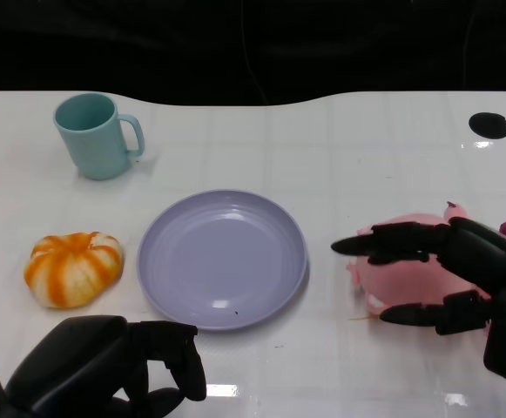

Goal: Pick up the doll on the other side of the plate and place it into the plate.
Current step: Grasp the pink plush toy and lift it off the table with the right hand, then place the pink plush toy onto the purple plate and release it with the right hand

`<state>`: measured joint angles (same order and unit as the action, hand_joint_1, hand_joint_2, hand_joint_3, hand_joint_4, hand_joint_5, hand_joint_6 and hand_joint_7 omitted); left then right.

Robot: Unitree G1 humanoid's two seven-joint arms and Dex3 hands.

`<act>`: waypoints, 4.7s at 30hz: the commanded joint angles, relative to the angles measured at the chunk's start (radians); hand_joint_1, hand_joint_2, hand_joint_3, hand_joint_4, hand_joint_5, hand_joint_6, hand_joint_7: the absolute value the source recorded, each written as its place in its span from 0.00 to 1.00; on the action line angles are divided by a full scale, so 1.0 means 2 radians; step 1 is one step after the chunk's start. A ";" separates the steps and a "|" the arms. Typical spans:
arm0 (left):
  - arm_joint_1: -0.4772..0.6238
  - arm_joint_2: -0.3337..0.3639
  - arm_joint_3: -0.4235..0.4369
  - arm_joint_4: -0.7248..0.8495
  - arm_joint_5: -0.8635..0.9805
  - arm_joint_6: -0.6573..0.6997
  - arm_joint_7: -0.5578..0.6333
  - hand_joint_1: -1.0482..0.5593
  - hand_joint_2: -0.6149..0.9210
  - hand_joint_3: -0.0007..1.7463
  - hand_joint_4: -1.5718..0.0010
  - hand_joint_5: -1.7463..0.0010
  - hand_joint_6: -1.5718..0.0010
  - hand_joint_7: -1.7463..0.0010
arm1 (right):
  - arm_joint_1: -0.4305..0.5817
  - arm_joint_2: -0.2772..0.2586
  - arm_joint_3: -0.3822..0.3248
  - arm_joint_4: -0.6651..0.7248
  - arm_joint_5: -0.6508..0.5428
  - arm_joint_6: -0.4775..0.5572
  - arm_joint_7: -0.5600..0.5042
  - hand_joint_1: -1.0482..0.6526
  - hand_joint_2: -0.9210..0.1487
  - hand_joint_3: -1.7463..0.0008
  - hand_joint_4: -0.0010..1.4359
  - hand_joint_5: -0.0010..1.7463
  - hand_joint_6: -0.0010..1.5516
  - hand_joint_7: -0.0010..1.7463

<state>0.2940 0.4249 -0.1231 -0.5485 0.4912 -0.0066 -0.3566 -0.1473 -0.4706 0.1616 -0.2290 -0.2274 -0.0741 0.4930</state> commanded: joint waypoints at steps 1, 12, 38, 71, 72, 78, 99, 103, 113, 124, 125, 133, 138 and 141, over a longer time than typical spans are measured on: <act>-0.003 0.007 0.001 0.000 0.004 0.003 -0.003 0.53 0.87 0.38 0.55 0.18 0.51 0.39 | -0.010 -0.022 -0.010 0.001 -0.028 -0.016 -0.012 0.25 0.00 0.96 0.00 0.28 0.17 0.00; -0.005 0.003 -0.005 0.000 0.008 0.008 -0.002 0.53 0.87 0.38 0.55 0.19 0.51 0.40 | -0.022 -0.051 -0.024 -0.038 -0.123 0.006 -0.021 0.18 0.01 0.99 0.00 0.18 0.11 0.00; -0.003 0.000 -0.006 -0.007 0.009 0.011 -0.003 0.53 0.87 0.37 0.55 0.18 0.50 0.39 | -0.135 -0.040 0.064 0.133 -0.200 0.052 0.027 0.18 0.00 0.98 0.04 0.19 0.15 0.01; -0.006 0.001 -0.010 -0.020 0.013 0.026 -0.005 0.53 0.87 0.38 0.55 0.17 0.51 0.37 | -0.242 0.071 0.111 0.386 -0.183 0.093 -0.088 0.47 0.10 0.72 0.54 0.82 0.70 0.21; -0.006 0.001 -0.010 -0.020 0.013 0.026 -0.005 0.53 0.87 0.38 0.55 0.17 0.51 0.37 | -0.243 0.071 0.112 0.389 -0.183 0.087 -0.093 0.50 0.31 0.50 0.59 0.92 0.68 0.41; -0.007 0.001 -0.011 -0.021 0.015 0.027 -0.005 0.52 0.87 0.39 0.54 0.18 0.51 0.37 | -0.245 0.072 0.122 0.398 -0.191 0.072 -0.115 0.53 0.34 0.48 0.61 1.00 0.47 0.97; -0.007 0.001 -0.012 -0.016 0.010 0.024 -0.004 0.52 0.86 0.39 0.54 0.17 0.51 0.37 | -0.198 0.068 0.073 0.372 -0.166 -0.072 -0.278 0.52 0.54 0.23 0.65 1.00 0.47 1.00; -0.008 0.002 -0.013 -0.017 0.012 0.026 -0.006 0.52 0.86 0.39 0.55 0.17 0.52 0.37 | -0.197 0.075 0.064 0.370 -0.153 -0.111 -0.300 0.54 0.58 0.18 0.65 1.00 0.48 1.00; -0.009 -0.003 -0.019 -0.016 0.017 0.026 0.000 0.53 0.86 0.40 0.54 0.18 0.51 0.37 | -0.228 0.122 0.066 0.357 -0.150 -0.145 -0.315 0.53 0.61 0.14 0.67 1.00 0.48 1.00; -0.009 -0.008 -0.028 -0.019 0.028 0.028 0.002 0.53 0.85 0.41 0.53 0.18 0.50 0.38 | -0.272 0.181 0.092 0.345 -0.171 -0.122 -0.305 0.49 0.68 0.10 0.67 1.00 0.48 0.99; -0.009 -0.010 -0.029 -0.020 0.031 0.030 0.002 0.53 0.85 0.41 0.53 0.19 0.50 0.38 | -0.278 0.186 0.095 0.351 -0.173 -0.125 -0.305 0.49 0.69 0.10 0.67 1.00 0.48 0.99; -0.011 -0.020 -0.037 -0.024 0.044 0.036 -0.002 0.53 0.85 0.41 0.53 0.19 0.50 0.38 | -0.310 0.211 0.118 0.380 -0.181 -0.119 -0.292 0.48 0.69 0.16 0.69 1.00 0.50 1.00; -0.012 -0.025 -0.043 -0.021 0.046 0.034 0.001 0.53 0.85 0.41 0.53 0.19 0.50 0.37 | -0.333 0.231 0.138 0.408 -0.192 -0.104 -0.282 0.48 0.65 0.22 0.69 1.00 0.49 1.00; -0.013 -0.028 -0.047 -0.022 0.051 0.037 0.001 0.53 0.85 0.41 0.53 0.20 0.50 0.37 | -0.341 0.241 0.144 0.421 -0.187 -0.099 -0.269 0.49 0.63 0.25 0.70 1.00 0.48 1.00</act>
<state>0.2722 0.3677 -0.2155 -0.5864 0.5903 0.0627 -0.3616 -0.7970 0.0045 0.4486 0.6066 -0.6096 -0.2726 -0.0529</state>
